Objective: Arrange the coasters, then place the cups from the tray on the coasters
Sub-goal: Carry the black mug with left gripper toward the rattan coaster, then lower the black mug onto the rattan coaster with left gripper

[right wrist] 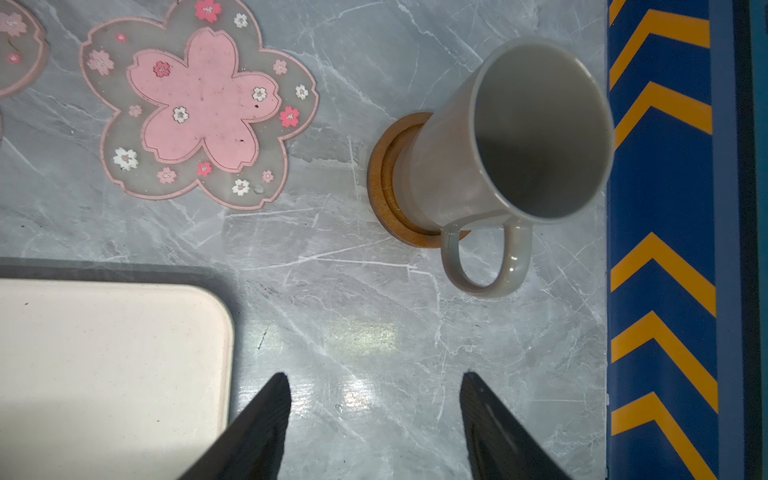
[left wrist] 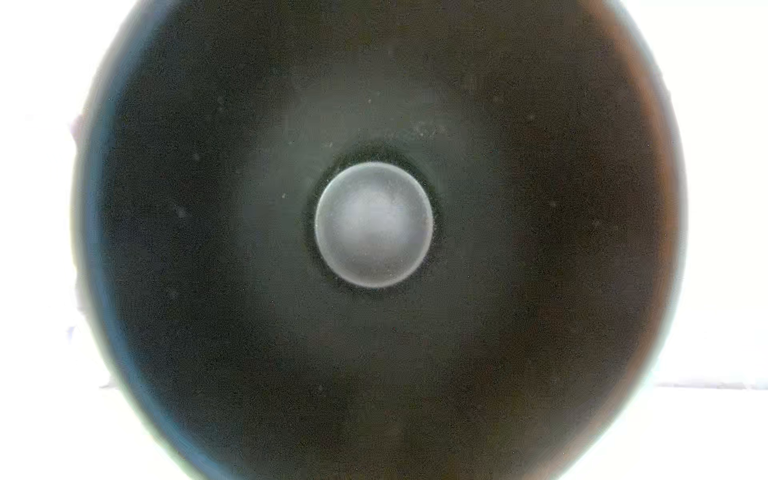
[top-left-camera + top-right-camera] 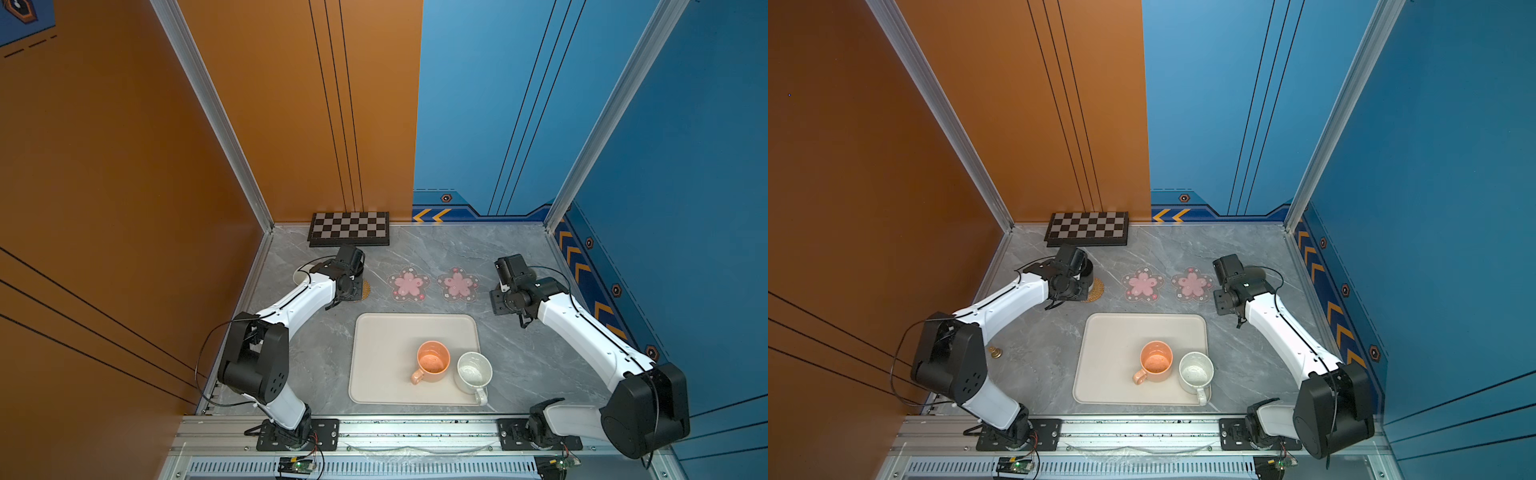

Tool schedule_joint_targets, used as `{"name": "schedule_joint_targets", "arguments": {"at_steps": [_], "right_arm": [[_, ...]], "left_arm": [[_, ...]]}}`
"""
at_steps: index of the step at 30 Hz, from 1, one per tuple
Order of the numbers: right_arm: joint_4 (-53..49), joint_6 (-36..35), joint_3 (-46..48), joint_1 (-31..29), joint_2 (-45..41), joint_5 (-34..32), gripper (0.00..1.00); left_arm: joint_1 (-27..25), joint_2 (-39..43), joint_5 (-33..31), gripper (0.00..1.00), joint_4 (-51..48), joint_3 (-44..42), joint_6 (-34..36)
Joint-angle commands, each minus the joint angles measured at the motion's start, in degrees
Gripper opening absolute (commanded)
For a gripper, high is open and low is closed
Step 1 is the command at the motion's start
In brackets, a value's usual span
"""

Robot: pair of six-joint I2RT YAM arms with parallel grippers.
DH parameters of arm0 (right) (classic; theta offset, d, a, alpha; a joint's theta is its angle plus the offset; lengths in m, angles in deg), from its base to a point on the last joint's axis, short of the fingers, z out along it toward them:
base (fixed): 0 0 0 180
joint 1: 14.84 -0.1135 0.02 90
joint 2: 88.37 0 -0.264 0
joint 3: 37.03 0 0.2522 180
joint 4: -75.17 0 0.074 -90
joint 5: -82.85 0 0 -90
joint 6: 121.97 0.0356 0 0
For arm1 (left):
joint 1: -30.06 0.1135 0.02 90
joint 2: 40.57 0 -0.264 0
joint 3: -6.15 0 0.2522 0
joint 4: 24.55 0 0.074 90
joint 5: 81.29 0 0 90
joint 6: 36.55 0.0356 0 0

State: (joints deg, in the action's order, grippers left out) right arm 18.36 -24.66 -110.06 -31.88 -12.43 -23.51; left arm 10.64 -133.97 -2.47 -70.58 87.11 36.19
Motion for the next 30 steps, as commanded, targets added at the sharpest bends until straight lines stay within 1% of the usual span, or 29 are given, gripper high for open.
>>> {"name": "schedule_joint_targets", "arguments": {"at_steps": [1,8,30], "right_arm": [[-1.2,-0.2,0.4,0.3,-0.4,0.0,0.67],[-1.2,-0.2,-0.1,0.3,0.0,0.2,0.67],[-1.2,0.9,-1.1,0.1,0.6,1.7,0.67]], "left_arm": [[0.5,-0.5,1.1,0.00,5.3,1.5,-1.2],[0.6,-2.6,1.2,0.00,5.9,2.0,-1.6],[1.6,-3.2,2.5,0.00,8.3,-0.8,-3.2]]}}
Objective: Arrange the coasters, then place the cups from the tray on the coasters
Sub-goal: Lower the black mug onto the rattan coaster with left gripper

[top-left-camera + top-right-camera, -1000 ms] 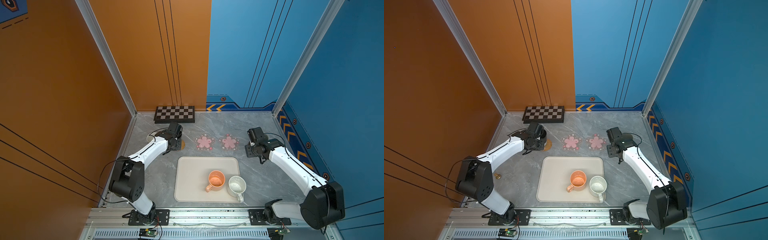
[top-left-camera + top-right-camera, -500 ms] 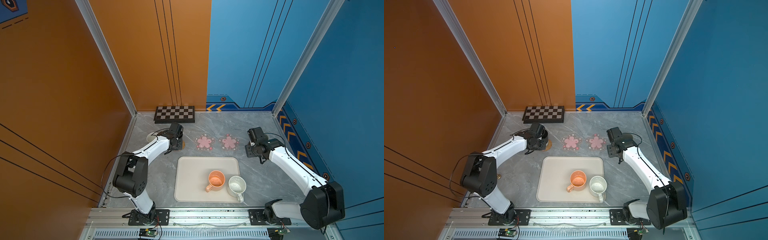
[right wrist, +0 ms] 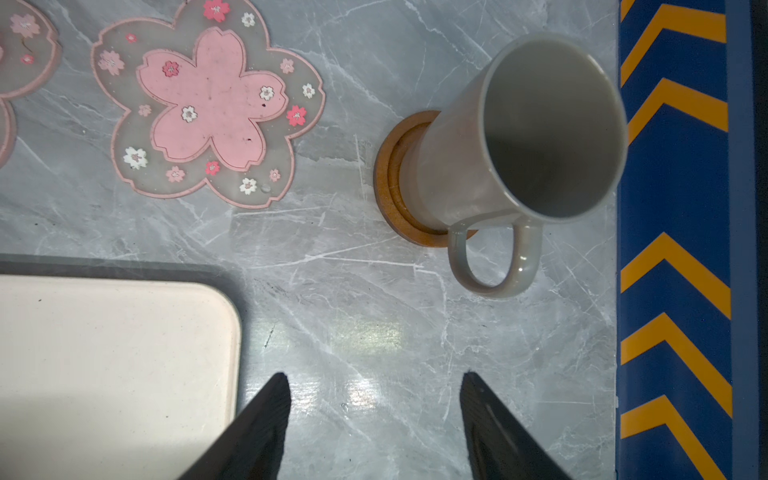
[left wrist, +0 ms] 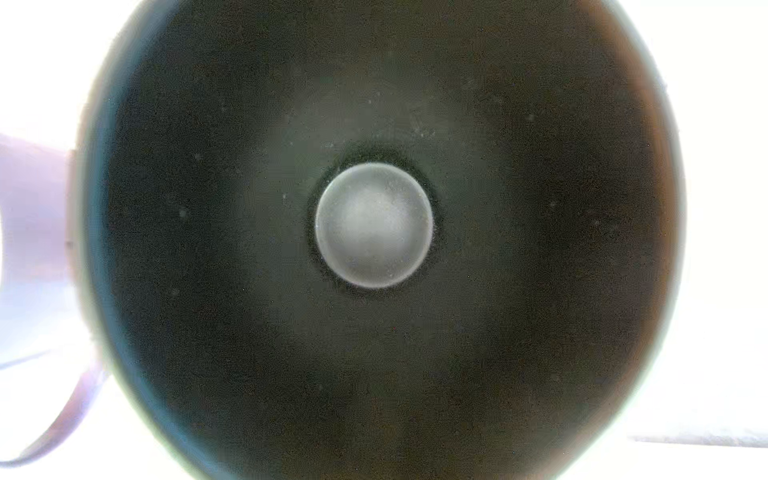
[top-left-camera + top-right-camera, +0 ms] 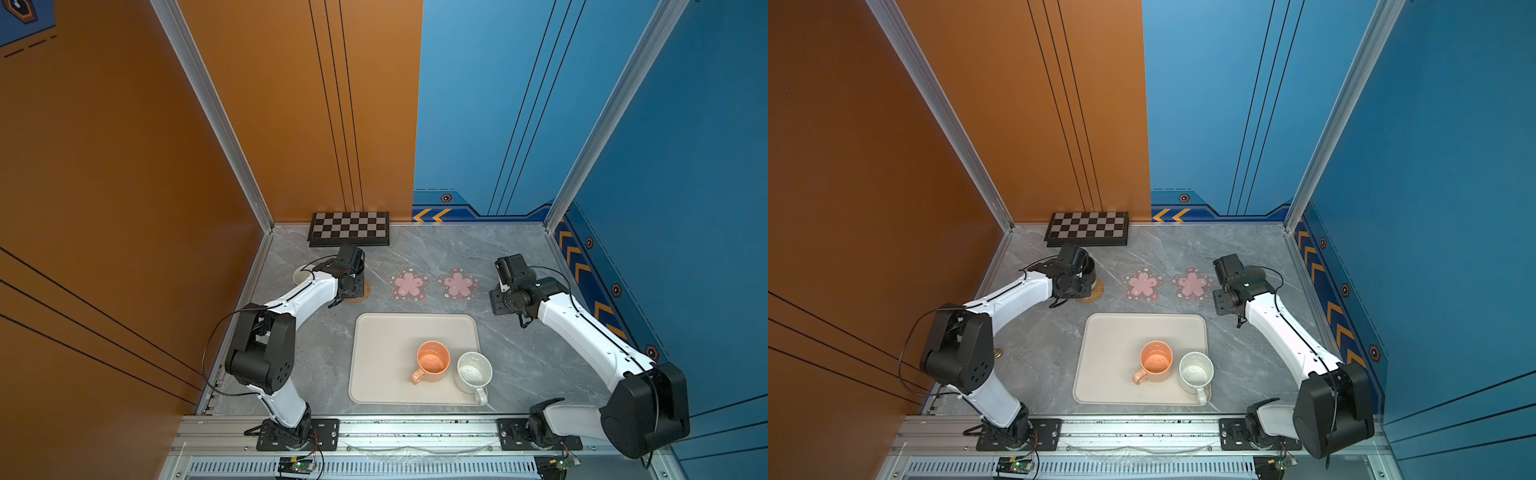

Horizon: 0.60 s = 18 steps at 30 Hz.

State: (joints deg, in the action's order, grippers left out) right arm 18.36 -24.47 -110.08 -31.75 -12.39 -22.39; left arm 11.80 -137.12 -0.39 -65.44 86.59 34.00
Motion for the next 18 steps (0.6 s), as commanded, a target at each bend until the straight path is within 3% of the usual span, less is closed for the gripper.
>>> {"name": "schedule_joint_targets", "arguments": {"at_steps": [1,18], "right_arm": [[-1.2,0.7,-1.0,0.0,0.5,0.5,0.67],[-1.2,1.0,-0.3,-0.1,0.0,0.5,0.67]], "left_arm": [[0.4,-0.1,0.4,0.00,3.4,-0.6,-1.2],[-0.3,0.0,-0.1,0.00,3.7,-2.1,-1.6]]}}
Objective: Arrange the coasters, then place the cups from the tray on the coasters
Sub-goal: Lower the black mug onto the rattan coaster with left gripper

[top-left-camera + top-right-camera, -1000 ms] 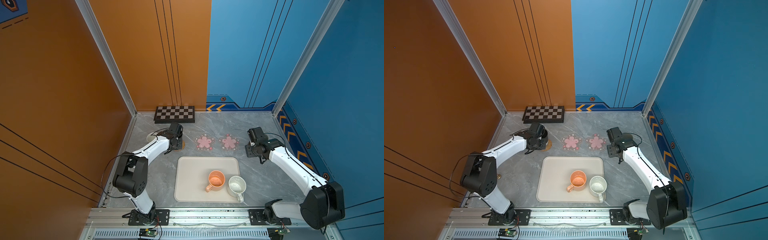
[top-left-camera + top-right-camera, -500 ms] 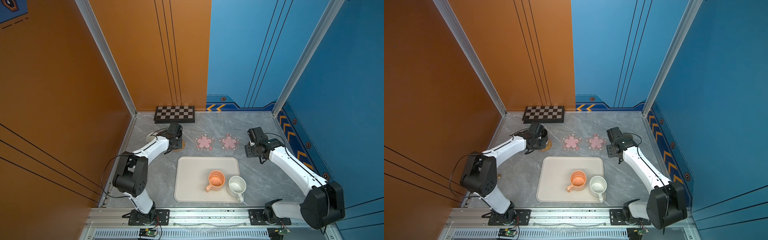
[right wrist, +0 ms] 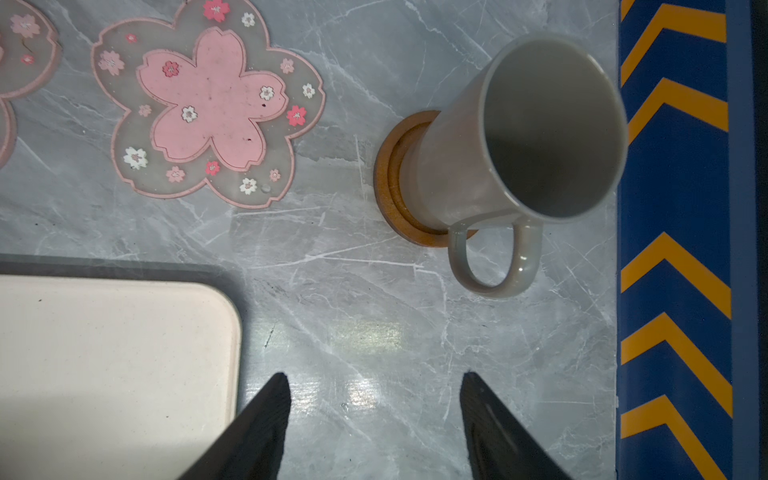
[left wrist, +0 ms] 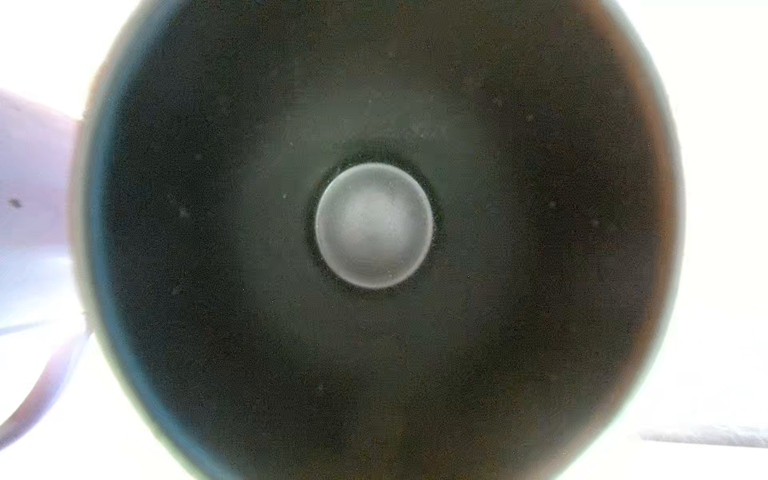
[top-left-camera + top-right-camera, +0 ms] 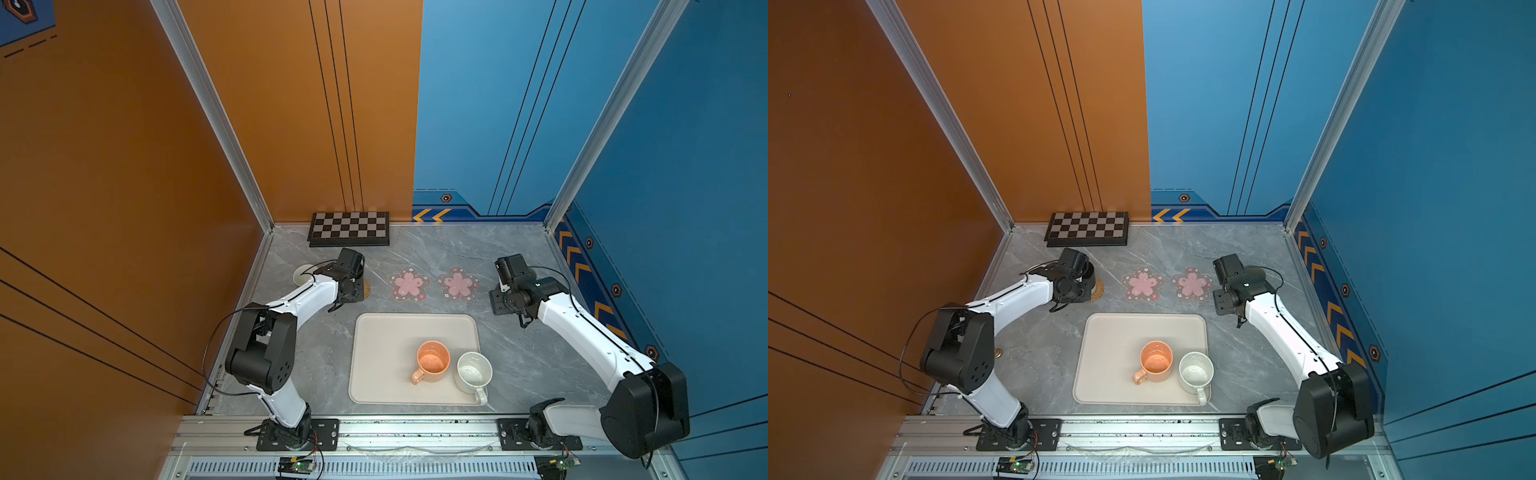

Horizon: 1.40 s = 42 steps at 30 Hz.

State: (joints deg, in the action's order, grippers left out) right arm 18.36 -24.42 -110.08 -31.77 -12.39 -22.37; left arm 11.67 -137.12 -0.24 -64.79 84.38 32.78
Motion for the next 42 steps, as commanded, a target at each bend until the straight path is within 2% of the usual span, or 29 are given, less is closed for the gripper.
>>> {"name": "schedule_joint_targets", "arguments": {"at_steps": [1,16,42], "right_arm": [[-1.2,0.9,-0.1,-0.1,-0.1,0.5,0.67],[-1.2,1.0,0.8,-0.1,-1.3,0.5,0.67],[-1.2,0.7,0.3,-0.1,-0.8,0.8,0.68]], "left_arm": [[-0.2,0.1,-0.4,0.00,3.0,0.1,-0.4],[-1.8,0.0,-1.3,0.00,2.9,0.5,0.2],[-0.9,-1.8,-1.8,0.00,2.9,0.0,-1.2]]}}
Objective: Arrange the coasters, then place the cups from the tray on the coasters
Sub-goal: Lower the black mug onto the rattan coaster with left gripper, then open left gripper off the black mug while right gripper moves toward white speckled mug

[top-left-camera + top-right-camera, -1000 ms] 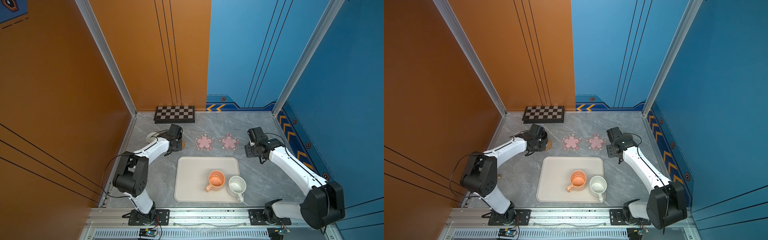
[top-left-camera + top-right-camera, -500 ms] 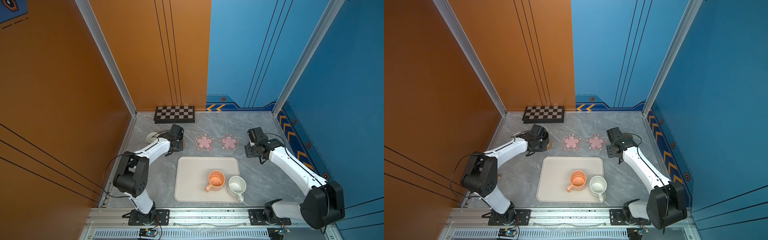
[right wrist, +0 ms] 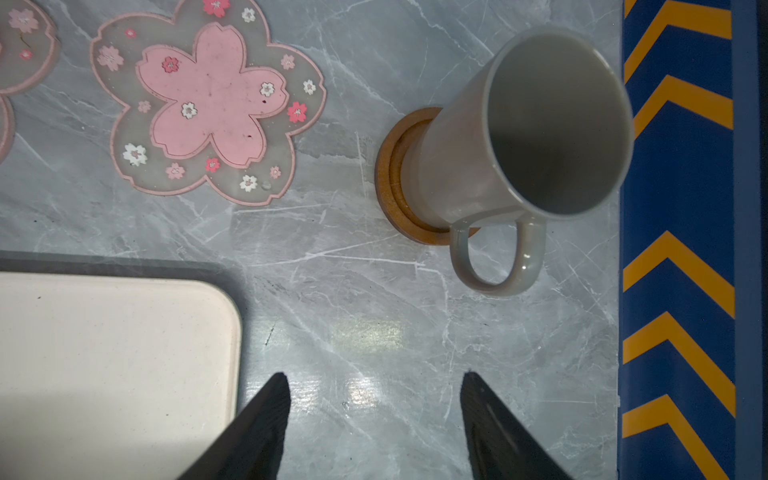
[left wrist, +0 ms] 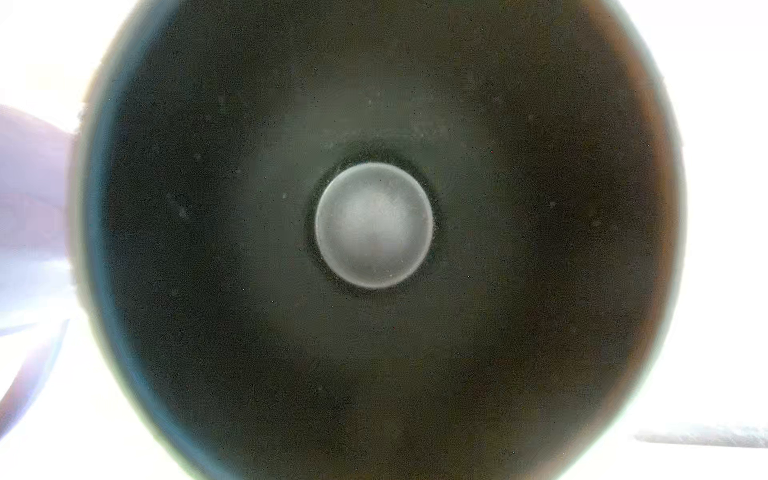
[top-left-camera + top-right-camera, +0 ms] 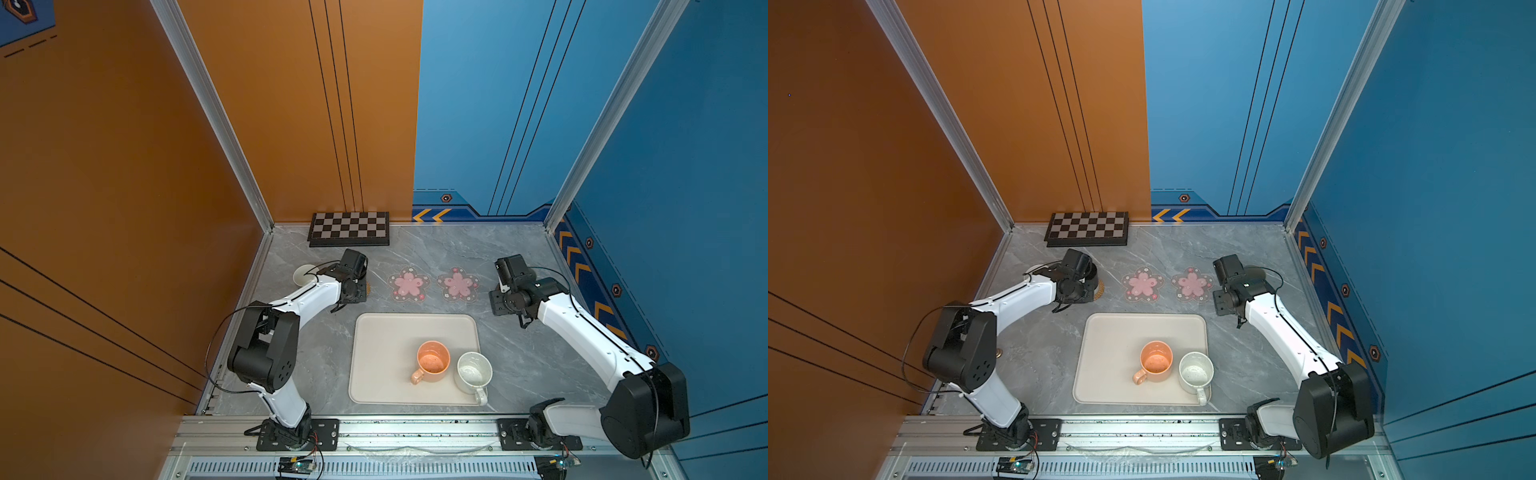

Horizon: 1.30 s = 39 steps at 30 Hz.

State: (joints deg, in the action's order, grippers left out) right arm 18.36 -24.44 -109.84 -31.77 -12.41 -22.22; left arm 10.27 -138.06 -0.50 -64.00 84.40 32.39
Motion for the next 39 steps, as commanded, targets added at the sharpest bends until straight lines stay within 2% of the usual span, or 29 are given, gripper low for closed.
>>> {"name": "schedule_joint_targets", "arguments": {"at_steps": [1,16,29,39], "right_arm": [[-1.2,0.8,0.0,0.0,-0.9,0.6,0.68],[-1.2,1.4,0.1,-0.1,-1.0,1.9,0.68],[-3.1,2.7,-0.7,-1.8,-2.5,3.4,0.68],[-10.3,3.3,-3.4,-6.0,-6.9,0.2,0.69]], "left_arm": [[0.6,-0.9,-1.5,0.00,2.1,0.0,-1.0],[1.3,1.4,-1.6,0.26,2.1,-2.5,-3.0],[1.3,3.3,-0.7,0.27,2.1,-3.1,-3.3],[1.1,6.1,-0.8,0.29,0.0,-4.9,-3.6]]}}
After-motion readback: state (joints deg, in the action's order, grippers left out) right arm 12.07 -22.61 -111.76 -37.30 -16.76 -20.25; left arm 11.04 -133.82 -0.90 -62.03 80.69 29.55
